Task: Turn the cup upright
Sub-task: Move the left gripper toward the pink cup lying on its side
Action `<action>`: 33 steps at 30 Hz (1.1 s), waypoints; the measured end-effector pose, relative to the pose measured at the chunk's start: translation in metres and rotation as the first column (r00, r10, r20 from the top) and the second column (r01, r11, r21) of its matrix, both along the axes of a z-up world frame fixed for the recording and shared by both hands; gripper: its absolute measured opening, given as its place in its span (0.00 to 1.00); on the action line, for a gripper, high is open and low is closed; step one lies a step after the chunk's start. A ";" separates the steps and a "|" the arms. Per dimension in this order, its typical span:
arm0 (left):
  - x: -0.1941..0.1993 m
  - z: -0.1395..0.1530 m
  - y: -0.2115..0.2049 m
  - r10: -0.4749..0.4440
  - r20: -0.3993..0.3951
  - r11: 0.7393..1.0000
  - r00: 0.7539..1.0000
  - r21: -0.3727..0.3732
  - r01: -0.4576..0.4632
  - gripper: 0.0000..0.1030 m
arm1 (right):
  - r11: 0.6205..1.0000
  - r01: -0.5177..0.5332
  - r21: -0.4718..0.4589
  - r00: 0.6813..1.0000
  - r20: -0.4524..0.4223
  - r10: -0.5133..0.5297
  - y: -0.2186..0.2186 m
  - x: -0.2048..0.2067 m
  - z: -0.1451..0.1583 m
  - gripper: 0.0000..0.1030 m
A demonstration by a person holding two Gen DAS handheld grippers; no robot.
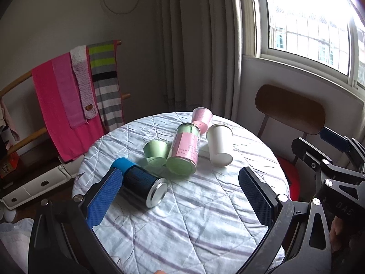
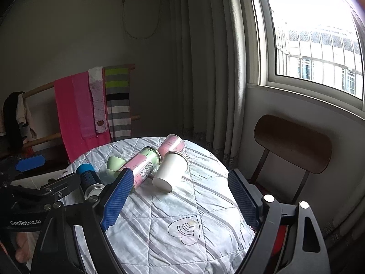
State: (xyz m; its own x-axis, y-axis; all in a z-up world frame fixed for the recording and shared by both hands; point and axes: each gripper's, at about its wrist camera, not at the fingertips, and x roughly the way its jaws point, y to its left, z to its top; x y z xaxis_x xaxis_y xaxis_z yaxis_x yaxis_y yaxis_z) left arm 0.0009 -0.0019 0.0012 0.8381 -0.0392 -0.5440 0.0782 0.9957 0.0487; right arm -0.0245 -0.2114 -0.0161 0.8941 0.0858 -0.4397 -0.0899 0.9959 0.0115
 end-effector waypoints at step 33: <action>0.175 0.131 -0.053 0.144 -0.358 0.989 0.923 0.069 -0.127 1.00 | 0.986 -0.162 0.041 0.902 -0.400 0.165 -0.043 0.200 0.117 0.83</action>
State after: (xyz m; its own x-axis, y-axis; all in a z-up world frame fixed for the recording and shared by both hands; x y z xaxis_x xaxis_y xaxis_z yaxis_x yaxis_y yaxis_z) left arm 0.1754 -0.0544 0.1319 0.5804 0.0918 -0.8091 -0.0367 0.9956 0.0866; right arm 0.1755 -0.2547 0.1007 0.6157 0.2199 -0.7567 -0.2376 0.9674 0.0878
